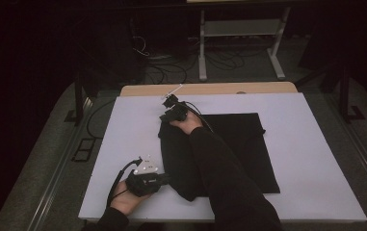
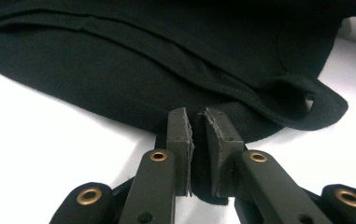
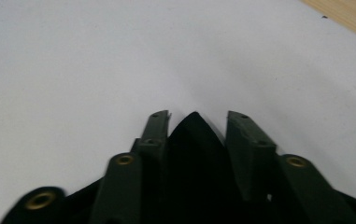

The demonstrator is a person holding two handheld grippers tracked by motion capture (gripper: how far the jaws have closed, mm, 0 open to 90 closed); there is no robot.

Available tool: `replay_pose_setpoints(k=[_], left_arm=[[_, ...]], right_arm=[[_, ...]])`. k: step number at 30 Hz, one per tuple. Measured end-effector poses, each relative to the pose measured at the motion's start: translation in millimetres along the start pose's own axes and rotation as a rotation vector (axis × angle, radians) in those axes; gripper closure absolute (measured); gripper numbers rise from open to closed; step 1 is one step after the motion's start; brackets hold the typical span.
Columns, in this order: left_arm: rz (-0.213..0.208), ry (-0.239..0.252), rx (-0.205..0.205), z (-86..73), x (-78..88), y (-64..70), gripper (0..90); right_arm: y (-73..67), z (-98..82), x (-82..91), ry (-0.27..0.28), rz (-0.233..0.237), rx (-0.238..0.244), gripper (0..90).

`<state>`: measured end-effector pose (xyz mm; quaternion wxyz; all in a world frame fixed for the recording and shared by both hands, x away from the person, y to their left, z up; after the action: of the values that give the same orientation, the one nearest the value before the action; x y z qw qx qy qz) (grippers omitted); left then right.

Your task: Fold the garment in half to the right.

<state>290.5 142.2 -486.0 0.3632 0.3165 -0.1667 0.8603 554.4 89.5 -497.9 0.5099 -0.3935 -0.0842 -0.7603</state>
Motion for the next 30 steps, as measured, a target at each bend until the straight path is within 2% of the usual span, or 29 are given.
replay_pose_setpoints(k=[9, 11, 15, 18, 19, 20, 30], left_arm=[[-0.009, 0.014, 0.005, 4.8, -1.8, 2.1, 79.2], [-0.013, 0.008, -0.008, 4.9, -1.8, 1.8, 79.3], [-0.017, 0.018, 0.003, 6.7, -2.5, 3.1, 79.6], [-0.019, 0.024, 0.003, 8.2, -2.3, 3.1, 79.8], [-0.021, 0.020, -0.008, 8.3, -1.6, 2.5, 79.8], [-0.021, 0.028, 0.001, 9.3, -1.9, 3.1, 79.8], [-0.028, 0.056, 0.011, 15.2, 0.8, 4.4, 80.2]], right_arm=[[-4.3, -0.5, 1.8, -0.031, 0.008, 0.014, 83.2], [-4.7, -0.7, 2.9, -0.043, 0.006, 0.019, 84.4], [-5.0, -1.7, 5.6, -0.054, 0.038, 0.009, 85.7], [-4.5, -3.0, 9.1, -0.068, 0.047, 0.009, 85.9], [-5.0, -2.8, 10.5, -0.068, 0.051, 0.007, 86.0], [-5.9, -2.9, 12.5, -0.072, 0.053, 0.007, 86.0], [-12.8, 4.1, 38.6, -0.038, 0.044, 0.047, 86.0]])
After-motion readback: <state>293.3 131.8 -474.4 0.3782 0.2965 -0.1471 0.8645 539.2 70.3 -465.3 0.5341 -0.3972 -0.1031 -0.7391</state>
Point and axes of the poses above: each handheld gripper's, and its own axes: x roughly backward along the jaws, z roughly out of its top, y roughly to its right, the point moved 7 cm from there along -x, roughly forward along the jaws, and after that the axes turned 12 degrees about z, right-handed, at the moved point
